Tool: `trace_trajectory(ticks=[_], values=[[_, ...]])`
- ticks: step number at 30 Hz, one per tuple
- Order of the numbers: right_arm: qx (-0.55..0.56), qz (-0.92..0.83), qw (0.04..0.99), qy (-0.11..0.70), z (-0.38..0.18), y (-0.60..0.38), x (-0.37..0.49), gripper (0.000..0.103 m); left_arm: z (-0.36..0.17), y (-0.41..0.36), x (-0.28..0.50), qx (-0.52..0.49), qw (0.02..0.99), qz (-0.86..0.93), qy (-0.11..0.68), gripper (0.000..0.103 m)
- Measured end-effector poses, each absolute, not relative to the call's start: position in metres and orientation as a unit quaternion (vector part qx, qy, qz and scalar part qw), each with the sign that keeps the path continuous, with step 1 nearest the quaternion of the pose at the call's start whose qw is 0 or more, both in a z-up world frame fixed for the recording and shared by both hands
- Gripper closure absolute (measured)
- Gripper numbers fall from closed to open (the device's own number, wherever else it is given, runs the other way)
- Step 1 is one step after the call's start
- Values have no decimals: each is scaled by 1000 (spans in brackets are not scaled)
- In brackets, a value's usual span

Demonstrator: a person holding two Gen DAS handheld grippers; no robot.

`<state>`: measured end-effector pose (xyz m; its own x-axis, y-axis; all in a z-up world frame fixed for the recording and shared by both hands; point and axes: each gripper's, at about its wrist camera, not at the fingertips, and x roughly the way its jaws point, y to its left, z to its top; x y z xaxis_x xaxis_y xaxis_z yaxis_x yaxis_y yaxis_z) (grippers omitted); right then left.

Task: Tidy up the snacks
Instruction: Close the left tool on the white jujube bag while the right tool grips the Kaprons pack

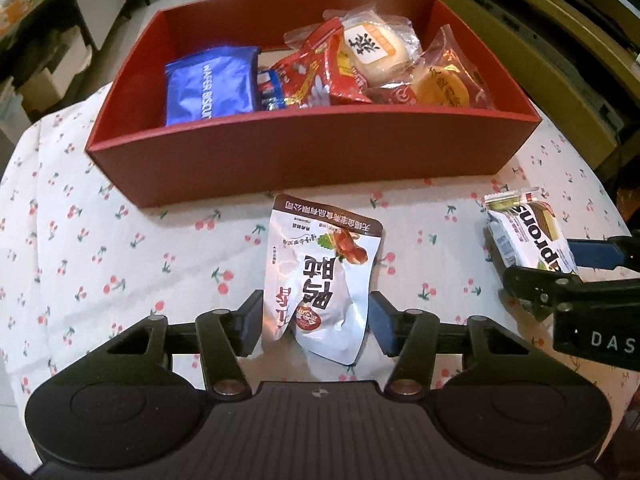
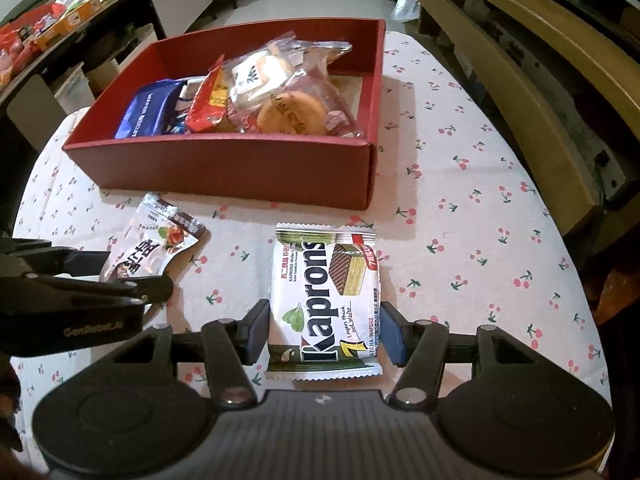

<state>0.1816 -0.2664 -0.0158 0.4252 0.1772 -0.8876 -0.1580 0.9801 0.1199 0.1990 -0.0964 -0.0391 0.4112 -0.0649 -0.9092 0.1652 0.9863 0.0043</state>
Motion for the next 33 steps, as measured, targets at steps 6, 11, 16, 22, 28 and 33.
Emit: trace_trajectory(ticks=[6, 11, 16, 22, 28, 33], values=[[1, 107, 842, 528, -18, -258, 183, 40, -38, -86, 198, 36, 841, -70, 536, 40], [-3, 109, 840, 531, -20, -254, 184, 40, -43, -90, 206, 32, 841, -76, 536, 16], [-2, 110, 837, 535, -23, -254, 185, 40, -48, -93, 214, 45, 845, -60, 530, 15], [1, 111, 837, 535, -23, -254, 187, 40, -51, -93, 217, 50, 845, -61, 530, 16], [-2, 111, 838, 535, -22, -253, 187, 40, -49, -94, 209, 56, 846, -58, 528, 21], [-5, 110, 836, 537, -24, -253, 187, 40, -43, -94, 201, 53, 845, -66, 528, 39]])
